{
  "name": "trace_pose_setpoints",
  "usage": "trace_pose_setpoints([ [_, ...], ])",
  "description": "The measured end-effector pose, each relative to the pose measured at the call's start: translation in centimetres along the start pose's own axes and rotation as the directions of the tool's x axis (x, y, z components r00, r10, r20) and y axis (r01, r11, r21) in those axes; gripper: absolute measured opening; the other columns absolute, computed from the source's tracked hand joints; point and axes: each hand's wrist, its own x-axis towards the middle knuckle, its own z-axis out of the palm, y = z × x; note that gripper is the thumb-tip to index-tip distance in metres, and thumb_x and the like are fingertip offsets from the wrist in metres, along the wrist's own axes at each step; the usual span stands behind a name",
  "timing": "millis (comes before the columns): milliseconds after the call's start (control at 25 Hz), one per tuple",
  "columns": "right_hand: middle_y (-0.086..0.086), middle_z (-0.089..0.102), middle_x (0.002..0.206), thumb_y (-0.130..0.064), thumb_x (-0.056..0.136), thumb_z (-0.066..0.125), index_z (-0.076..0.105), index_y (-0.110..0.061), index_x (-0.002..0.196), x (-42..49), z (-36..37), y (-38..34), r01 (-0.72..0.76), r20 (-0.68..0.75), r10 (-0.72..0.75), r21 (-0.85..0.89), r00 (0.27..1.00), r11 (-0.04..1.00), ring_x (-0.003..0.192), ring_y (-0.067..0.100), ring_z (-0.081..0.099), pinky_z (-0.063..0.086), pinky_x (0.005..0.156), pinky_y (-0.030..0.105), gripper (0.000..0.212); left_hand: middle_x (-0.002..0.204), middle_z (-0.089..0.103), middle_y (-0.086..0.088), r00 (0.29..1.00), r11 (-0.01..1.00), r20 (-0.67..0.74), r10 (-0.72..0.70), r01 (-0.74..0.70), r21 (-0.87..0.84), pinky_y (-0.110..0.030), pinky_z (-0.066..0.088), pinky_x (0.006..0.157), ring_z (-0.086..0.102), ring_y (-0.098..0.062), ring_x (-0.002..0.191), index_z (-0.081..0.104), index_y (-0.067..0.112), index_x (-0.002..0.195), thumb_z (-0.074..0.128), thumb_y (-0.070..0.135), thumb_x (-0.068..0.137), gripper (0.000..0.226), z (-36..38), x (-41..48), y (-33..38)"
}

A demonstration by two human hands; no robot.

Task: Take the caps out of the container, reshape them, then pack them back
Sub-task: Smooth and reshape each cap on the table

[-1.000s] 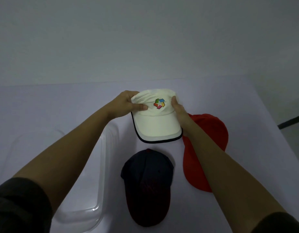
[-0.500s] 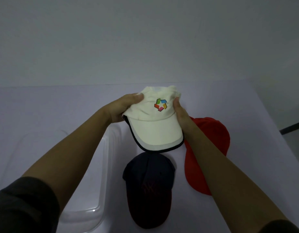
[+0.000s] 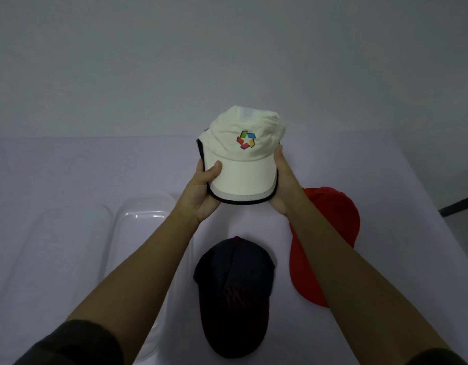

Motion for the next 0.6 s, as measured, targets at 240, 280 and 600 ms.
trace_pose_setpoints([
  [240,0.009,0.063,0.125,-0.056,0.089,0.044,0.051,-0.017,0.13,0.6,-0.6,3.2,-0.156,-0.194,0.176,0.116,0.965,0.981,0.107,0.025,0.064,0.054,0.087,0.04,0.057,0.124,0.063,-0.006,0.991,1.0,-0.137,0.001,0.002,0.018,-0.039,0.056,0.086,0.063,-0.024,0.108,0.047,0.02,0.133,0.05,0.006,0.09,0.046,-0.4,-0.1,-1.8],
  [280,0.008,0.064,0.121,-0.055,0.09,0.043,0.052,-0.016,0.128,0.5,-0.6,3.4,-0.183,-0.209,0.203,0.108,0.957,0.977,0.105,0.025,0.064,0.055,0.083,0.039,0.056,0.119,0.066,-0.007,0.989,0.999,-0.147,-0.027,0.03,0.019,-0.038,0.057,0.085,0.064,-0.025,0.106,0.051,0.016,0.128,0.048,0.003,0.09,0.041,-0.7,-0.1,-1.9],
  [600,0.01,0.06,0.127,-0.045,0.05,0.089,0.045,-0.009,0.132,0.9,-4.4,7.6,-0.286,-0.224,0.255,-0.121,0.941,0.951,0.112,0.028,0.06,0.054,0.089,0.047,0.1,0.109,0.065,-0.005,0.872,0.857,-0.477,-0.115,0.33,0.396,-0.031,0.053,0.08,0.06,-0.021,0.096,0.053,0.002,0.122,0.057,0.002,0.087,0.035,-5.4,0.9,-3.4],
])
